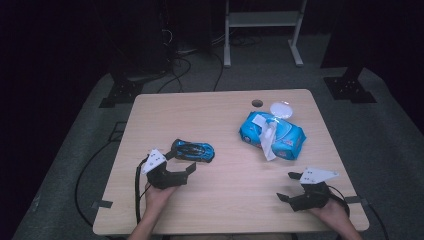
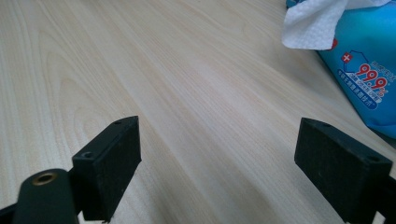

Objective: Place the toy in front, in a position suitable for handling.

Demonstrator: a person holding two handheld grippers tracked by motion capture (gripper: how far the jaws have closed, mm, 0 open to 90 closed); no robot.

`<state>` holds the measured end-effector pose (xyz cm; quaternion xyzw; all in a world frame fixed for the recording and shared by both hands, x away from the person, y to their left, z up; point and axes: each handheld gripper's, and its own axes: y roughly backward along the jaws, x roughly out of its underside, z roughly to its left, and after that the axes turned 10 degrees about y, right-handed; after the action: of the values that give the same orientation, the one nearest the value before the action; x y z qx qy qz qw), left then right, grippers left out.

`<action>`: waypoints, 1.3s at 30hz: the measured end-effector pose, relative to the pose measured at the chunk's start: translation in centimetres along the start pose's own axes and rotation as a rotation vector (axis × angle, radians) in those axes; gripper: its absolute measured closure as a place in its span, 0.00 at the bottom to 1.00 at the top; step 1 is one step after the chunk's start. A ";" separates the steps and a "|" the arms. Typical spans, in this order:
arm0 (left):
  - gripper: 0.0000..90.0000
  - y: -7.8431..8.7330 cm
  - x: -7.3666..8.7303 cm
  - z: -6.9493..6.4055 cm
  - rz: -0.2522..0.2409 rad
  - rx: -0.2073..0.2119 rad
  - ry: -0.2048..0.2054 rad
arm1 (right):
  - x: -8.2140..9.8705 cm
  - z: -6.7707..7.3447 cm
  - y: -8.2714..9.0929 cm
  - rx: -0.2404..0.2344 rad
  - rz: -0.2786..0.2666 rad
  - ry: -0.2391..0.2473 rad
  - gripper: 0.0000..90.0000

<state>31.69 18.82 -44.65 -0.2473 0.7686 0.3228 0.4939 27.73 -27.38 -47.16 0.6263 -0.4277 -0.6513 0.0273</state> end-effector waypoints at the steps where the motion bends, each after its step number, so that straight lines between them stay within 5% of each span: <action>1: 0.07 0.0 0.0 0.0 0.002 -0.003 -0.001 | 0.0 0.0 0.0 -0.001 -0.001 0.000 0.15; 9: 0.07 0.1 -0.2 0.1 0.005 -0.014 0.020 | 0.0 0.0 -0.1 -0.009 0.004 -0.005 0.15; 14: 0.07 0.3 -0.8 0.4 -0.002 -0.010 0.054 | -0.9 0.3 0.3 -0.016 -0.056 -0.026 0.15; 23: 0.07 0.9 -4.5 1.4 -0.040 -0.021 0.081 | -6.7 0.3 -0.2 -0.071 -0.121 0.029 0.15; 30: 0.07 0.9 -7.4 2.7 -0.079 -0.031 0.098 | -11.6 -0.8 -1.5 -0.070 -0.171 0.077 0.15; 33: 0.07 1.1 -9.0 3.4 -0.091 -0.030 0.092 | -15.4 -1.7 -3.1 -0.070 -0.199 0.108 0.15; 36: 0.07 1.2 -9.8 4.0 -0.109 -0.049 0.062 | -17.1 -1.9 -4.3 -0.071 -0.205 0.125 0.15; 39: 0.07 1.2 -9.7 5.3 -0.090 -0.070 0.066 | -19.3 -2.0 -7.4 -0.084 -0.203 0.138 0.15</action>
<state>37.87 24.16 -37.04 -0.3090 0.7610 0.3185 0.4732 37.22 -12.77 -35.95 0.7079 -0.3318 -0.6233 0.0167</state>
